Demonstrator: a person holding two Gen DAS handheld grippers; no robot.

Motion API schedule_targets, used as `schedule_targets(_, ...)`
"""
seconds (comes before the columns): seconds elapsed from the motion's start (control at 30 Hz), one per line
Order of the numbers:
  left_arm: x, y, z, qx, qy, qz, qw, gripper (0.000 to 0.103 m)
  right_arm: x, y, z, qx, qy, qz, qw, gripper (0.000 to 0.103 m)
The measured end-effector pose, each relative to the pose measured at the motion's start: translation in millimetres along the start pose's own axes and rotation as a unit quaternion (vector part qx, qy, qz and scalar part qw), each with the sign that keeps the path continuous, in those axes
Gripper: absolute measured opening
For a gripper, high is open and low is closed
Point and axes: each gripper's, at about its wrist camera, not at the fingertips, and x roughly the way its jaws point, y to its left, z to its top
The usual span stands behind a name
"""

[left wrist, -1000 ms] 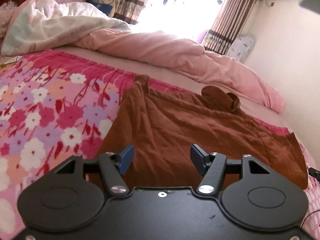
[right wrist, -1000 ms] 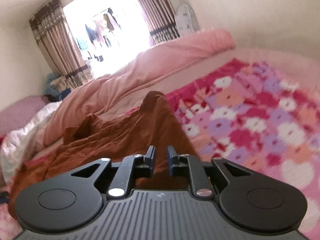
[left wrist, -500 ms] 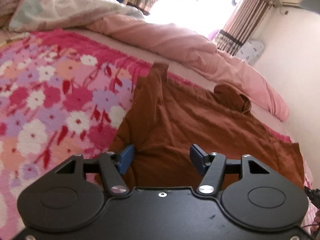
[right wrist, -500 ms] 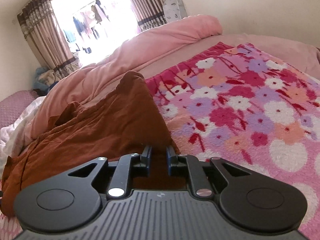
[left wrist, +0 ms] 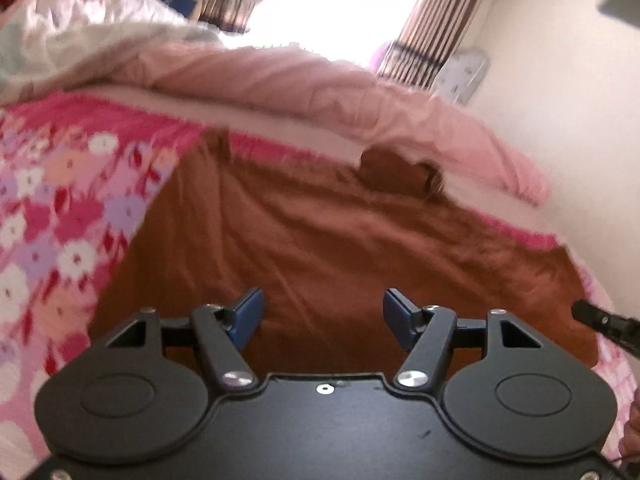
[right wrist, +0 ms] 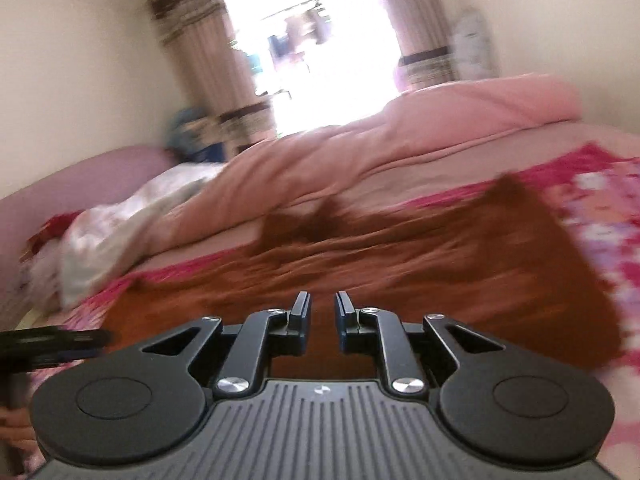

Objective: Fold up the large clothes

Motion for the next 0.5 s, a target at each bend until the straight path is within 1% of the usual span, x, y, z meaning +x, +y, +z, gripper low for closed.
schedule_targets(0.07, 9, 2, -8, -0.001, 0.009, 0.002, 1.0, 0.066, 13, 22, -7, -0.01, 0.015, 0.009, 1.0, 0.019)
schedule_targets(0.13, 13, 6, -12, -0.006, 0.012, -0.002, 0.9999, 0.067, 27, 35, -14, -0.016, 0.034, 0.011, 0.999, 0.019)
schedule_targets(0.2, 12, 6, -12, -0.005, 0.01, -0.004, 0.9999, 0.068, 41, 40, -22, -0.017, 0.053, 0.001, 0.998, 0.019)
schedule_targets(0.3, 11, 6, -10, -0.004, 0.013, -0.006, 0.9999, 0.068, 53, 39, -33, -0.013, 0.068, -0.021, 0.997, 0.019)
schedule_targets(0.4, 1, 2, -8, 0.004, 0.007, -0.003, 1.0, 0.068, 51, 37, -34, 0.004, 0.075, -0.021, 0.997, 0.019)
schedule_targets(0.5, -17, -1, -6, 0.015, -0.008, 0.002, 0.9998, 0.072, 34, 48, -27, -0.01, 0.061, -0.028, 0.998, 0.021)
